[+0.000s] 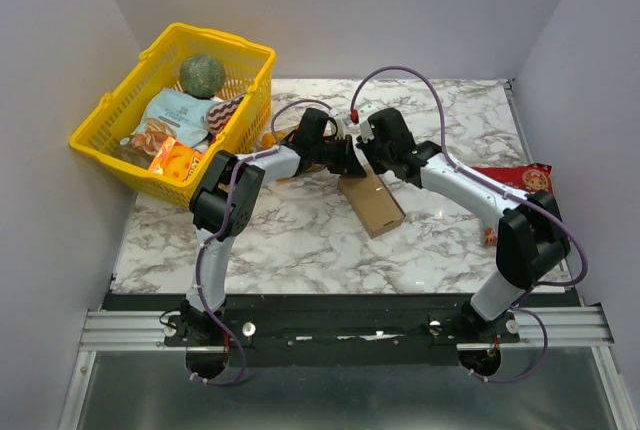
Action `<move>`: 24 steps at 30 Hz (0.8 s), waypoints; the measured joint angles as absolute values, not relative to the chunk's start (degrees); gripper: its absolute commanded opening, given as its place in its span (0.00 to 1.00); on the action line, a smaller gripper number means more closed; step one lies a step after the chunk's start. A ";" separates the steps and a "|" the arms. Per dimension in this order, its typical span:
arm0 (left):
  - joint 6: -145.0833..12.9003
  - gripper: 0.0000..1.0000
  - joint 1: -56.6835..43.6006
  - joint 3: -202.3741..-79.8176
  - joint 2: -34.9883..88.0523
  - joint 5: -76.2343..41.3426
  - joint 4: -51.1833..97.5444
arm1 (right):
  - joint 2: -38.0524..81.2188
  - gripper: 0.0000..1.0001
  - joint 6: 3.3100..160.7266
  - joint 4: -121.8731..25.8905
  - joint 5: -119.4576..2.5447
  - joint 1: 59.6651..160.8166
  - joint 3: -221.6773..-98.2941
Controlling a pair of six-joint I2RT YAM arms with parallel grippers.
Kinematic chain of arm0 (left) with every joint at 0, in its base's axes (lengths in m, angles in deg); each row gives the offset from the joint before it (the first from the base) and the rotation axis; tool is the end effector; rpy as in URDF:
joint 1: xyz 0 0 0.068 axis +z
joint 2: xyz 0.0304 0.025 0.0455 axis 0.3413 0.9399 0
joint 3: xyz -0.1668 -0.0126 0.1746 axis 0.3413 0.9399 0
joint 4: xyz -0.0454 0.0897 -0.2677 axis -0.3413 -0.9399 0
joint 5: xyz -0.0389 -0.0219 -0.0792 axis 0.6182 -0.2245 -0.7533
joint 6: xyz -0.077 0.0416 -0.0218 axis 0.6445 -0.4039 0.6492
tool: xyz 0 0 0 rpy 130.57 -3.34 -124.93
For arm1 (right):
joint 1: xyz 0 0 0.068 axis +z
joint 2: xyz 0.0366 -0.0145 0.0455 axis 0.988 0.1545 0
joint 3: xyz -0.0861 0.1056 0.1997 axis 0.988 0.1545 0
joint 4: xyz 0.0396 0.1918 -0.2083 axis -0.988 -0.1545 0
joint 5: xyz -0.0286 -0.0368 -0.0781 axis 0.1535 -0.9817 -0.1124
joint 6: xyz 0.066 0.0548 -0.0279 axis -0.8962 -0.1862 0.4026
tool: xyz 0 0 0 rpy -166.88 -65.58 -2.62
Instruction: Unpack the express box
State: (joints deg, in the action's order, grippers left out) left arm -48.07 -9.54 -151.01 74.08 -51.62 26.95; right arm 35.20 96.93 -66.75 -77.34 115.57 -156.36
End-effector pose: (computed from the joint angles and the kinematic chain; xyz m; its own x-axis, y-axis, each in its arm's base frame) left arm 0.4081 -0.2933 0.0996 -0.8512 0.0627 -0.5211 0.4877 0.4614 -0.7411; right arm 0.3600 0.2279 0.1928 -0.4853 -0.5006 -0.7169 -0.5090 0.8284 -0.2339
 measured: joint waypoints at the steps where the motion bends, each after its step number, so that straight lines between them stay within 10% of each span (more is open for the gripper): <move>1: -48.07 0.00 -9.54 -151.01 74.08 -51.62 26.95 | 35.20 0.00 97.08 -66.75 -77.50 115.57 -156.27; 24: -48.11 0.00 -9.54 -151.03 74.08 -51.36 26.77 | 35.02 0.00 97.85 -66.71 -78.26 115.59 -155.24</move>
